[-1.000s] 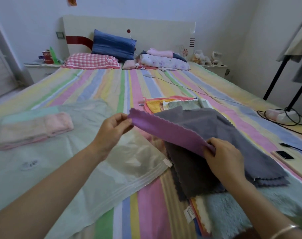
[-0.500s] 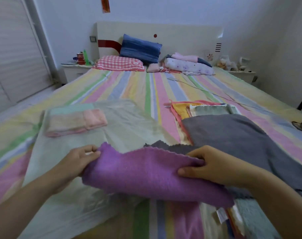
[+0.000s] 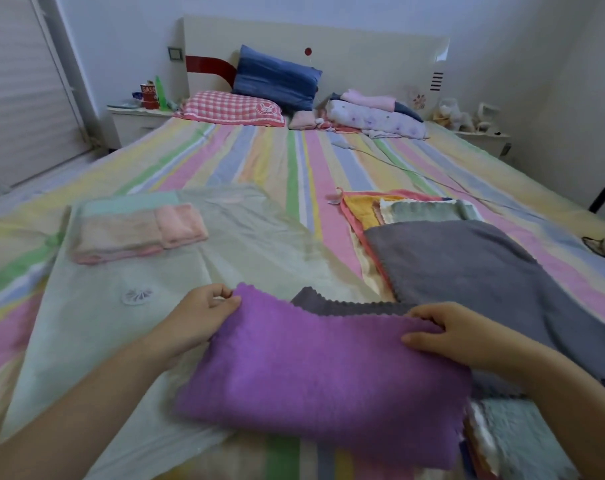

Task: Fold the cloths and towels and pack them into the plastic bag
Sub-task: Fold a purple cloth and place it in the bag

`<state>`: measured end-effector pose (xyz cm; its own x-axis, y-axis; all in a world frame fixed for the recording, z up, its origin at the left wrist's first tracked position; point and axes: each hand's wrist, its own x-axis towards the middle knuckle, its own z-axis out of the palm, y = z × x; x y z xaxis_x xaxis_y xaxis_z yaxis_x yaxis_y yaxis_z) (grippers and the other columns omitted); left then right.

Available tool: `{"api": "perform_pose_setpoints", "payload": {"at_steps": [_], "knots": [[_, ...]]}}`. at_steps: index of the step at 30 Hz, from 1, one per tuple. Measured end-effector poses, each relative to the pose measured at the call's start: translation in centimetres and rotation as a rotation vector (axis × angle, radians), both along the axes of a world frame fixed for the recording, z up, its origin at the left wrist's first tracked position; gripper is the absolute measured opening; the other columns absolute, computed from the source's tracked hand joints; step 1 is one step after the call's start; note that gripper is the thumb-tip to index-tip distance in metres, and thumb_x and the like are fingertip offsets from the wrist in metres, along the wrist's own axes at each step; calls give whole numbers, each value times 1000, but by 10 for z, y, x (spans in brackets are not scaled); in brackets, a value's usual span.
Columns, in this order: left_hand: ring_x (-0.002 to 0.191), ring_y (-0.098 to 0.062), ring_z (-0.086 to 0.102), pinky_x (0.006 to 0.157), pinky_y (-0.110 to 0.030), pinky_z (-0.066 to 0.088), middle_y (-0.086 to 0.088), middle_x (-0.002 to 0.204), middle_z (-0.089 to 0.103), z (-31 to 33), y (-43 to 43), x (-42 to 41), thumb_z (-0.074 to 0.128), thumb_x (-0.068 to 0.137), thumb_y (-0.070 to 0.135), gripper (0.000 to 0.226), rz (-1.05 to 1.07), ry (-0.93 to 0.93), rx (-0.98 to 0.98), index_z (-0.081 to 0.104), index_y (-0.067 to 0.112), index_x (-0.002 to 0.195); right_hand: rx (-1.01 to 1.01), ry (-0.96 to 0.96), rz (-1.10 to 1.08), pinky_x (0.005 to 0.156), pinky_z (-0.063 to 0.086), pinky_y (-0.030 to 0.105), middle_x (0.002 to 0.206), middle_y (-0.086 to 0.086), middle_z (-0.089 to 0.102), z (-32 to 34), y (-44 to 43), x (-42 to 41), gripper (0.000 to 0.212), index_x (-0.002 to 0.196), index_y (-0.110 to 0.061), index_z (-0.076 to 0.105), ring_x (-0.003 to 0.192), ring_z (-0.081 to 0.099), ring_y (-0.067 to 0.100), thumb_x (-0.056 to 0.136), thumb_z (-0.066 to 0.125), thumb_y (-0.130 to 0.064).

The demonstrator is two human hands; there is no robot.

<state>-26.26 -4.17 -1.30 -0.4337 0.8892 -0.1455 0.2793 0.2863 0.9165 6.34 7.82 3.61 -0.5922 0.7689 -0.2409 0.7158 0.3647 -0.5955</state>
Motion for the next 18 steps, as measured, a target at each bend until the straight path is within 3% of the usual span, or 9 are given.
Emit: {"api": "perform_pose_setpoints", "payload": {"at_steps": [3, 7, 9, 11, 13, 18], "knots": [[40, -2, 44, 47, -21, 36, 11, 48, 53, -6, 29, -3, 56, 97, 16, 22, 91, 46, -6, 62, 13, 76, 167, 70, -141, 72, 49, 30, 82, -4, 70, -12, 22, -4, 6, 87, -21, 70, 79, 64, 13, 85, 71, -27], [32, -8, 40, 36, -13, 27, 1, 47, 51, -12, 49, 1, 62, 93, 22, 19, 40, -88, -234, 62, 10, 78, 350, -85, -176, 74, 49, 34, 86, -11, 65, -31, 43, -17, 9, 84, -32, 63, 86, 60, 14, 83, 70, -38], [42, -13, 54, 42, -17, 40, -7, 60, 63, -13, 55, 2, 69, 88, 23, 19, 12, -178, -304, 67, 5, 87, 412, -211, -157, 72, 46, 32, 91, -12, 59, -39, 49, -23, 13, 86, -32, 62, 90, 57, 14, 85, 66, -44], [61, -19, 66, 59, -24, 53, -13, 79, 72, -12, 61, -1, 76, 81, 25, 28, 3, -205, -347, 70, 0, 94, 449, -280, -105, 74, 47, 32, 99, -10, 55, -46, 54, -27, 21, 91, -27, 63, 94, 55, 15, 85, 65, -46], [71, -24, 68, 68, -30, 55, -14, 86, 74, -7, 64, -3, 82, 74, 30, 39, -43, -183, -419, 72, 0, 96, 453, -291, -84, 75, 48, 31, 102, -10, 54, -50, 55, -30, 21, 90, -27, 61, 95, 55, 14, 84, 65, -47], [74, -24, 66, 71, -32, 52, -15, 93, 74, -1, 63, -1, 86, 67, 41, 55, -161, -77, -539, 72, -1, 100, 536, -347, -51, 71, 43, 27, 98, -14, 51, -51, 52, -33, 19, 97, -34, 63, 101, 45, 10, 86, 62, -49]]}}
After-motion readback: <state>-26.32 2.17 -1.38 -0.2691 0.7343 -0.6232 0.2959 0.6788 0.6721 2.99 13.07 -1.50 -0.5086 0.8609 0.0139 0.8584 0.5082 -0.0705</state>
